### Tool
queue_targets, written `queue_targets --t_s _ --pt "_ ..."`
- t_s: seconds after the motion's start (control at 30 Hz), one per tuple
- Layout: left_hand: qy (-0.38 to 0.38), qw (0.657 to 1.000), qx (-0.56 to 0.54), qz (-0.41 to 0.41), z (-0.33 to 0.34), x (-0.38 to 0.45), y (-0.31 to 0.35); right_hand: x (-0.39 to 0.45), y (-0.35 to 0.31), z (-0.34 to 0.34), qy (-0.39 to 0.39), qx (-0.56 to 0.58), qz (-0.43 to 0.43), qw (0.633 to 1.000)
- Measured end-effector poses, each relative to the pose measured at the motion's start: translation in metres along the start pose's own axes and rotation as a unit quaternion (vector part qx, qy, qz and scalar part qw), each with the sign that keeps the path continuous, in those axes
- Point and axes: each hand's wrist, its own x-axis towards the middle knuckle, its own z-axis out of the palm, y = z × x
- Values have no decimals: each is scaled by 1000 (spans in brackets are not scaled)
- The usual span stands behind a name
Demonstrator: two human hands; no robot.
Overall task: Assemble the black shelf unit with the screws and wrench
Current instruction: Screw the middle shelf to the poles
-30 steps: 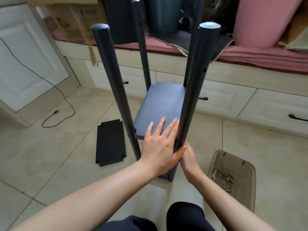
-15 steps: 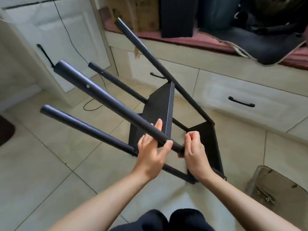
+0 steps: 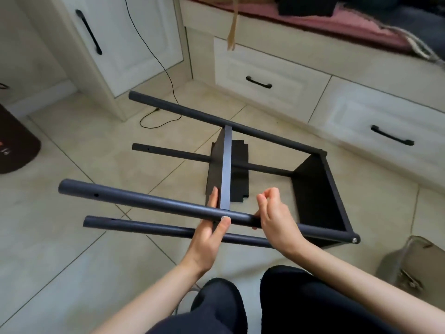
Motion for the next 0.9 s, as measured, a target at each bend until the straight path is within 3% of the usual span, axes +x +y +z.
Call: queue_targets --t_s 0.27,0.63,0.9 --pt "19 995 -43 -89 -12 -9 -23 10 1 22 -57 -40 22 997" --pt "-30 981 -34 -187 -19 0 -38 16 25 26 -89 -52 50 993" --pt "49 966 -122 -223 -17 -9 -53 11 32 29 -123 -65 66 988"
